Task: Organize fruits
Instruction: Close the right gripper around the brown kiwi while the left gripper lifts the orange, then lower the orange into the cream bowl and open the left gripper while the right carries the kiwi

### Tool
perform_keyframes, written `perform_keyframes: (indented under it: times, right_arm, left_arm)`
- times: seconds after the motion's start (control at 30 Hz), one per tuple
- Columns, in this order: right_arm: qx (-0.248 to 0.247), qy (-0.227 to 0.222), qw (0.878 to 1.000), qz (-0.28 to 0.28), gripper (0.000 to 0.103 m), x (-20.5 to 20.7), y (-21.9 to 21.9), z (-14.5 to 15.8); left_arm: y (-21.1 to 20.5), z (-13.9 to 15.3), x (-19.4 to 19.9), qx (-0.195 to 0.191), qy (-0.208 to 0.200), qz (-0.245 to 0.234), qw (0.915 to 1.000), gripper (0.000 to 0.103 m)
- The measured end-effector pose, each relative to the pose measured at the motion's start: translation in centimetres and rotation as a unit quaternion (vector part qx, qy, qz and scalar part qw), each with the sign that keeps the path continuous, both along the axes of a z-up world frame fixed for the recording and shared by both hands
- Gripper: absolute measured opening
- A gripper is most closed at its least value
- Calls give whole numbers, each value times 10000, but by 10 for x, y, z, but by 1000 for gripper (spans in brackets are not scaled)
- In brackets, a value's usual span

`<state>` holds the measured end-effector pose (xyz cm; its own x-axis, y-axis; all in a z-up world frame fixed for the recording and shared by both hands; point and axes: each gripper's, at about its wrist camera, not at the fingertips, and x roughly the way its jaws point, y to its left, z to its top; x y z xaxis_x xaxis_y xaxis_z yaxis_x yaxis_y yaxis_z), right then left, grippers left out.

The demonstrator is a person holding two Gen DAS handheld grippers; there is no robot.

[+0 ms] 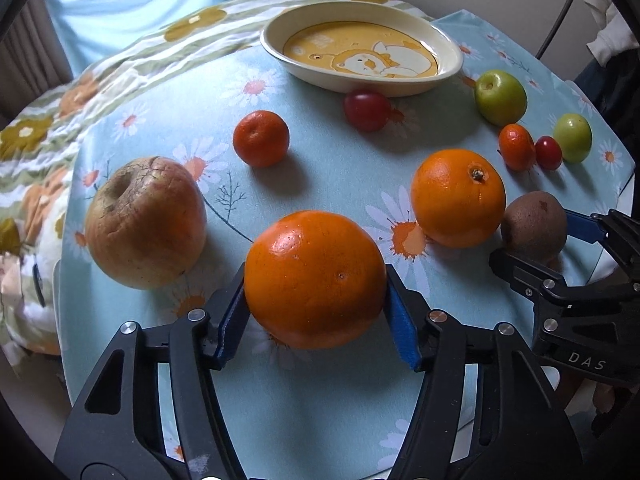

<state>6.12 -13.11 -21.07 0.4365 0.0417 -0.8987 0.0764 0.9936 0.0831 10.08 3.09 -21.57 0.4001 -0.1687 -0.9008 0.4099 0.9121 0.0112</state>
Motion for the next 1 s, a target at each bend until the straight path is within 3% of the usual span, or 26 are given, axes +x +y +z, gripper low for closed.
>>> perform_keyframes:
  times: [0.17, 0.33, 0.6, 1.0]
  right_arm:
    - [-109, -82, 9999, 64, 72, 1, 4, -1]
    - [-233, -128, 9996, 57, 62, 2, 4, 0]
    - [-149, -245, 9996, -18, 59, 0, -3, 10]
    - [-85, -578, 9981, -177, 59, 11, -20, 68]
  left_arm:
    - [3, 1, -4, -2, 18, 53, 10000, 66]
    - [3, 1, -5, 1, 4, 71, 10000, 65]
    - [8, 11, -7, -152, -35, 151, 9998, 65]
    - [12, 66, 5, -561, -448, 249, 9971, 65]
